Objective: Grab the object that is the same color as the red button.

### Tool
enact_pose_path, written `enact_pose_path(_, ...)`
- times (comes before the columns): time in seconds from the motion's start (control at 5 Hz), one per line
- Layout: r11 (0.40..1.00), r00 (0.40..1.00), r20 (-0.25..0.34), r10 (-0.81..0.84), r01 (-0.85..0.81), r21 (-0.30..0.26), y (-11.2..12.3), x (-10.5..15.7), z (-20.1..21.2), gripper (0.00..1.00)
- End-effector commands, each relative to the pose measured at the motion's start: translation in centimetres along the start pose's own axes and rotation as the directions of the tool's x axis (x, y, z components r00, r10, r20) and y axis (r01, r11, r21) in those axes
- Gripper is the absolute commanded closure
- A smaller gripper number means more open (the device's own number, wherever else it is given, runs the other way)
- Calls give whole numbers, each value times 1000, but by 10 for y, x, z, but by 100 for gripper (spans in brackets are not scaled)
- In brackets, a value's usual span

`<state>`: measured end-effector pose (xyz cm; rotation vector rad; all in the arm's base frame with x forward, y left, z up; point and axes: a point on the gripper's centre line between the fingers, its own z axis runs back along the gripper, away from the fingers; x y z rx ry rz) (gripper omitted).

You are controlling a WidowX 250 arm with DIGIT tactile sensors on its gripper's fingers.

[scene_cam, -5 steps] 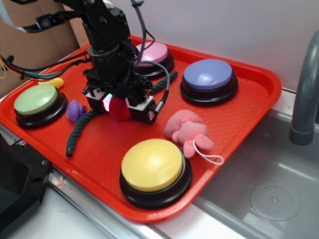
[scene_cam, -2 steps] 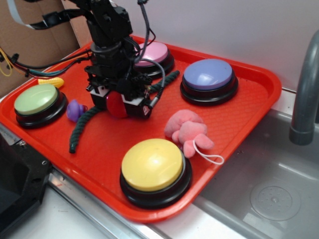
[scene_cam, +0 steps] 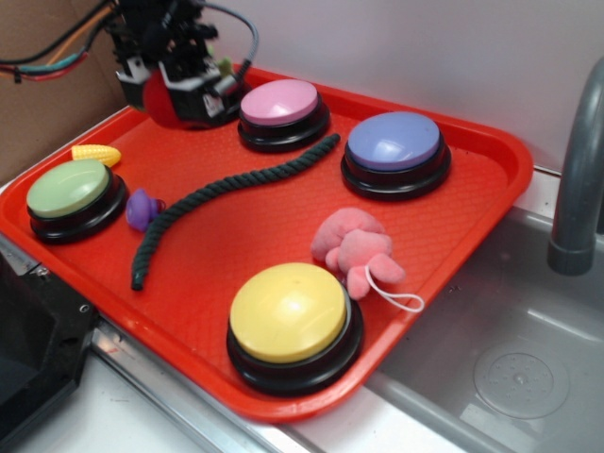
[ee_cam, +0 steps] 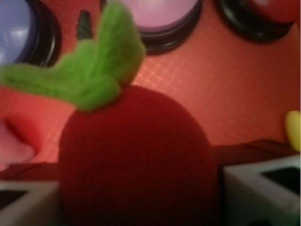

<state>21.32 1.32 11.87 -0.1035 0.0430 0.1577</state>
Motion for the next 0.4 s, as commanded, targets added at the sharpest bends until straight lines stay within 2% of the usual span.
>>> enact_pose_path(0.0,999,995,94,-45,45,1,23,-4,53,100)
enact_pose_path(0.2,997,996,67,-64,61,54,19,-4,51,93)
